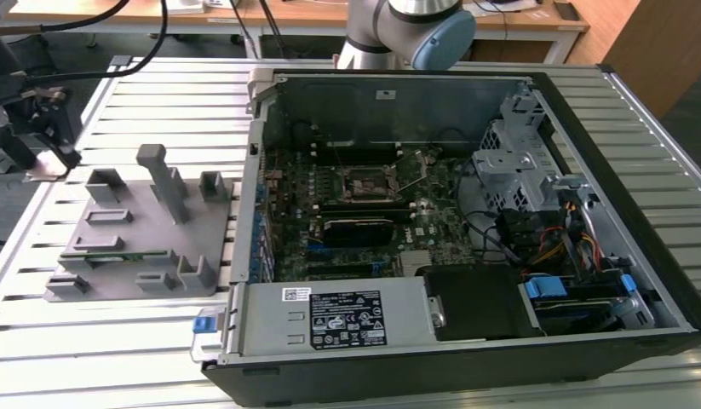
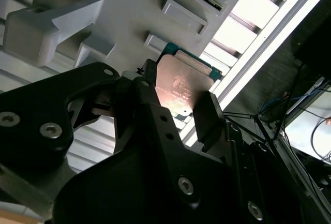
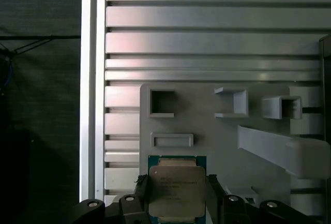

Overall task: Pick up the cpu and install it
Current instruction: 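Pick up the cpu and move it towards the insertion slot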

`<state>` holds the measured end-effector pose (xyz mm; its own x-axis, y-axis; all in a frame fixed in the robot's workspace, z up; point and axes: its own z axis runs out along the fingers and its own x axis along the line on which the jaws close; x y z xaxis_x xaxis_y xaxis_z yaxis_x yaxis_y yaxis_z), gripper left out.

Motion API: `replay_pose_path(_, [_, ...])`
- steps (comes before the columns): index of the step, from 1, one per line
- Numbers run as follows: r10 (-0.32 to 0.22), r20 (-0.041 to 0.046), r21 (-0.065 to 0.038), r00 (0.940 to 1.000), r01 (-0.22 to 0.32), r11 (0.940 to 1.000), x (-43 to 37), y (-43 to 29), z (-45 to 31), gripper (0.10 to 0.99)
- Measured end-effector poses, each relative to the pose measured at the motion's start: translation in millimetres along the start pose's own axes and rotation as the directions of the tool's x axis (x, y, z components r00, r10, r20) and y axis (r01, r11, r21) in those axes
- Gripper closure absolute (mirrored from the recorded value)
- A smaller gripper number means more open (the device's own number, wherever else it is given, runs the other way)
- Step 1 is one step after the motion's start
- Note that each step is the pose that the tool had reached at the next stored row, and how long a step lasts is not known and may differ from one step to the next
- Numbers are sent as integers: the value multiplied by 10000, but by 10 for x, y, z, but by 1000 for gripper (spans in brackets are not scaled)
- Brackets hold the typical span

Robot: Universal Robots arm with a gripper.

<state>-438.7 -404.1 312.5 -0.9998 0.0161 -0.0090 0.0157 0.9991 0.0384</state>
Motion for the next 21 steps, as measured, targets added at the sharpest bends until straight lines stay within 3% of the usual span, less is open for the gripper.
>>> replay_pose_path(21, [0, 0, 0, 10000, 0, 10000, -1, 10, -162, 561])
